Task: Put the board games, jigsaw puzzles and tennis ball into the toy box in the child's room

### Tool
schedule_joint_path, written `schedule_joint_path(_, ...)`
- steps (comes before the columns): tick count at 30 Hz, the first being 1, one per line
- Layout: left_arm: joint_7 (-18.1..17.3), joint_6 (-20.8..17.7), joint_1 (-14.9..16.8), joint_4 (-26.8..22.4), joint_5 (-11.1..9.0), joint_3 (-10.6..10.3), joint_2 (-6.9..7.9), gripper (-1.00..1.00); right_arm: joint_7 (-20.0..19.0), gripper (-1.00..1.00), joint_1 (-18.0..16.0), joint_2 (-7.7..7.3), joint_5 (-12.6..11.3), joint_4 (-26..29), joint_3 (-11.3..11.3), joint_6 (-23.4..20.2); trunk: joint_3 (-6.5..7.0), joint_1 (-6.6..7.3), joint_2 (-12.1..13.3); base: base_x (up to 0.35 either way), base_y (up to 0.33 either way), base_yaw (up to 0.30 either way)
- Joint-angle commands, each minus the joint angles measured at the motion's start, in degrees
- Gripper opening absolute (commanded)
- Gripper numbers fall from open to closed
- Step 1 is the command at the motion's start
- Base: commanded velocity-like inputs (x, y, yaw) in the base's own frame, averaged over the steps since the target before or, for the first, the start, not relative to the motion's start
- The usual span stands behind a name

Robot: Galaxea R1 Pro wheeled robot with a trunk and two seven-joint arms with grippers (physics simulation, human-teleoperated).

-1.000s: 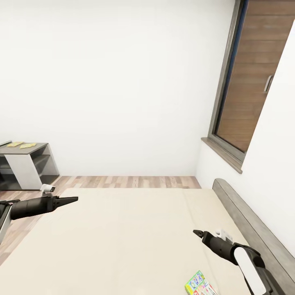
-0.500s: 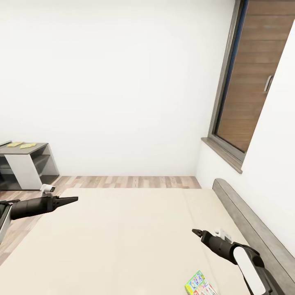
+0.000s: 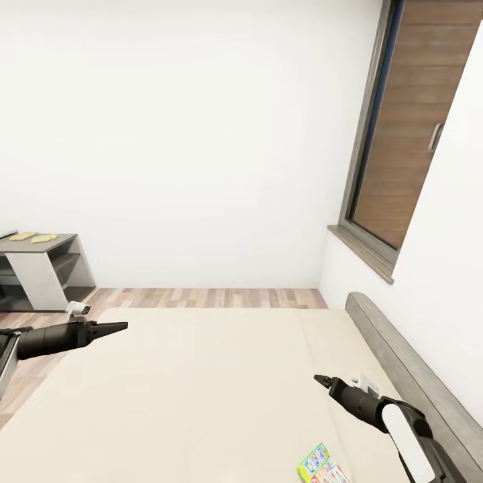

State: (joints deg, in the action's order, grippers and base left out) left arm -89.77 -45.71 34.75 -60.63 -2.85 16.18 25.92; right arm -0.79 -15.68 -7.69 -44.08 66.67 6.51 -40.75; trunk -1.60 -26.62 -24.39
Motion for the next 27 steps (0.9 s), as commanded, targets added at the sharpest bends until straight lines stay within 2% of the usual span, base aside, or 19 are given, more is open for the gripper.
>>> schedule_joint_path(1, -0.2, -0.6, 0.1, 0.0, 0.0, 0.0, 0.01, 1.00, -0.1, 1.00, -0.1, 0.00, 0.0, 0.0, 0.1, -0.3, -0.13, -0.04, -0.1, 0.000, -0.092, 0.000)
schedule_joint_path(12, -0.2, -0.6, 0.1, 0.0, 0.0, 0.0, 0.01, 1.00, -0.1, 1.00, -0.1, -0.03, 0.0, 0.0, 0.1, -0.3, -0.13, -0.04, -0.1, 0.000, -0.037, 0.000)
schedule_joint_path(27, -0.2, -0.6, 0.1, 0.0, 0.0, 0.0, 0.01, 1.00, -0.1, 1.00, -0.1, 0.03, 0.0, 0.0, 0.1, -0.3, -0.13, -0.04, -0.1, 0.000, -0.122, 0.000)
